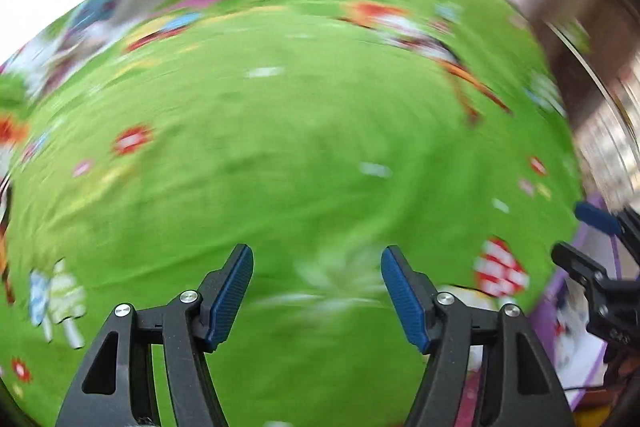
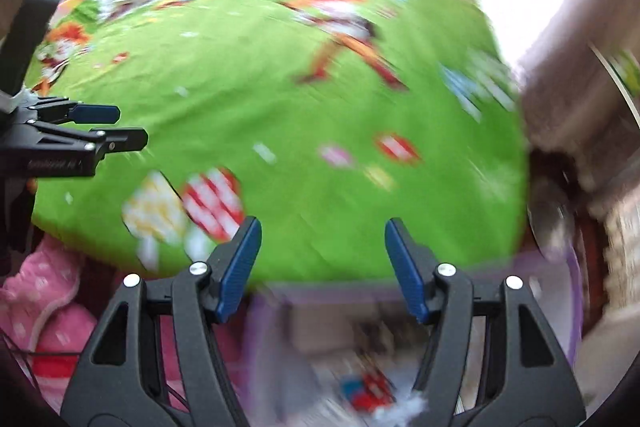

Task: Organize rigid objects
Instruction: 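Move both grippers back over the bed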

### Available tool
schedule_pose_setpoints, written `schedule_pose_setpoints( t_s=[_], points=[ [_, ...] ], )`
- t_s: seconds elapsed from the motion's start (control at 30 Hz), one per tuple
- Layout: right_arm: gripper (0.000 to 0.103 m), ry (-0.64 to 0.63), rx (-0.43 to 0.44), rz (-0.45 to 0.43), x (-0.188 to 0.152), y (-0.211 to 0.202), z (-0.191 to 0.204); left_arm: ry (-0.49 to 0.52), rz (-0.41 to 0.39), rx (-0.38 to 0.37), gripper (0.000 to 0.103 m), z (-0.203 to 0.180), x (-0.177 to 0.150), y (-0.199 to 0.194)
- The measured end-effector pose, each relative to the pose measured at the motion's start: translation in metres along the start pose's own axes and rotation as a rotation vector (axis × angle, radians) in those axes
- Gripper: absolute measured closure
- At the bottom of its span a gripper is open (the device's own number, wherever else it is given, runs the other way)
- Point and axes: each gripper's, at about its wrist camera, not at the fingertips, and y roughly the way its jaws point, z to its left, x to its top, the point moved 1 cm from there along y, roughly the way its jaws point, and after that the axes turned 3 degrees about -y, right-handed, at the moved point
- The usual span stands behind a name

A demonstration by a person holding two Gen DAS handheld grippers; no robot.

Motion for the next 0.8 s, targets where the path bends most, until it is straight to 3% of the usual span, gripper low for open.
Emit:
schedule_pose_setpoints(
  t_s=[0.17,0.33,0.4,0.57,0.7,0.8],
  points=[
    [0.035,-0.158,0.051,-0.04,0.073,0.048,0.056,-0.25,-0.054,0.133,0.035,0.103,0.01,-0.001],
    [0.035,-0.293,0.074,-0.088,0.147,0.1,0.078,-0.341,-0.137,0.27,0.035,0.168,0.018,-0.004],
    [0.035,-0.335,0.09,-0.089,0.178,0.118,0.081,-0.345,-0.135,0.304,0.035,0.185,0.022,-0.001],
    [0.032,-0.542,0.086,-0.166,0.273,0.16,0.088,-0.349,-0.159,0.317,0.023,0.209,0.03,0.005],
    [0.028,-0.686,0.067,-0.197,0.344,0.187,0.092,-0.371,-0.199,0.318,0.002,0.218,0.029,0.011],
    [0.02,-0.759,0.086,-0.214,0.389,0.203,0.095,-0.374,-0.217,0.318,0.0,0.218,0.026,0.01]
  ],
)
